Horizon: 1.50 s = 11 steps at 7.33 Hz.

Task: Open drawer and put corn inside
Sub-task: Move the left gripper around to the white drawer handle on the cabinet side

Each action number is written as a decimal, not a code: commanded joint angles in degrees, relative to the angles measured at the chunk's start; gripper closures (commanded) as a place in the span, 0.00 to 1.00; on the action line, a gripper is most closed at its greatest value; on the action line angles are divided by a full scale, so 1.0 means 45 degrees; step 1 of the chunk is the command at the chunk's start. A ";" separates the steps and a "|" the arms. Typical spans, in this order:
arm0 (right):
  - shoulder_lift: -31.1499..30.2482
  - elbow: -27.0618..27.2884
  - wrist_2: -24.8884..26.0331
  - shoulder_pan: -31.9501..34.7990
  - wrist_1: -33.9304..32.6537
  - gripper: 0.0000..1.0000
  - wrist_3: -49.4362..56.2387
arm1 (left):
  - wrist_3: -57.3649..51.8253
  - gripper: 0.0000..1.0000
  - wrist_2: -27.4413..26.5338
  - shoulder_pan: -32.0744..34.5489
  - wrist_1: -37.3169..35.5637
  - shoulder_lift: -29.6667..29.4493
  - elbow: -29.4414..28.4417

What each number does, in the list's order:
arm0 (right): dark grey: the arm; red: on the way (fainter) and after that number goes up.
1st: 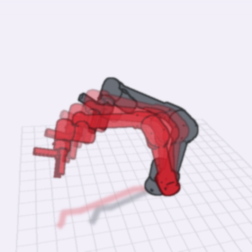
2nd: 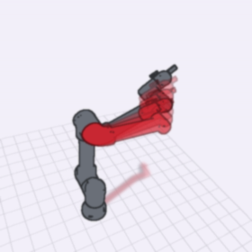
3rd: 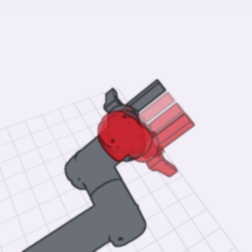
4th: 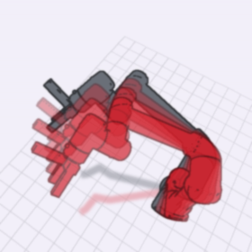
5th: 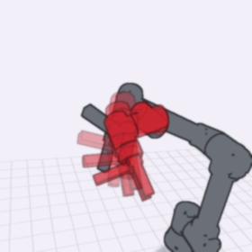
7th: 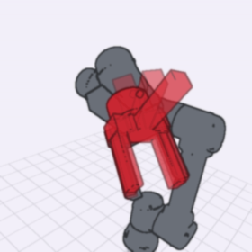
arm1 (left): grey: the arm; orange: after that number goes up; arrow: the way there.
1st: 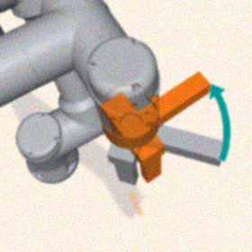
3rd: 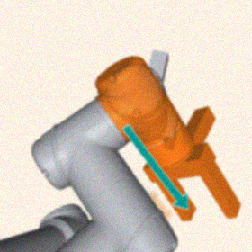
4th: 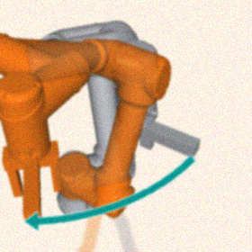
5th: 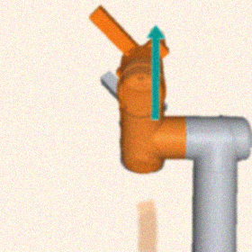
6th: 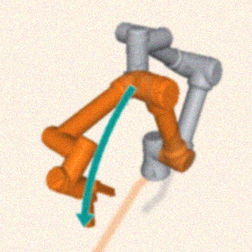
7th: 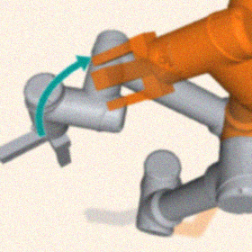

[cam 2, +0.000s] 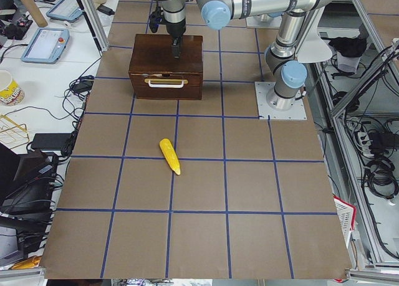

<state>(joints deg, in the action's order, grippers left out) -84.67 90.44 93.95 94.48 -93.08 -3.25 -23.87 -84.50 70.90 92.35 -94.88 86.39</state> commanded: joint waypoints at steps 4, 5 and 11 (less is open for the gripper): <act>0.0007 0.0000 0.0000 0.0000 0.0000 0.00 0.0000 | -0.2118 0.00 0.0652 -0.1397 -0.1164 -0.1802 0.0021; 0.0007 0.0000 0.0000 0.0000 0.0000 0.00 0.0000 | -0.2196 0.00 0.0923 -0.1631 -0.1534 -0.2134 0.0001; -0.0013 0.0000 0.0000 0.0000 0.0000 0.00 0.0000 | -0.2274 0.00 0.1746 -0.1868 -0.1713 -0.3307 -0.0018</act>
<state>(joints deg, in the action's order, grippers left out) -84.71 90.44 93.96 94.48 -93.08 -3.25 -33.90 -76.90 62.43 84.94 -108.71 86.44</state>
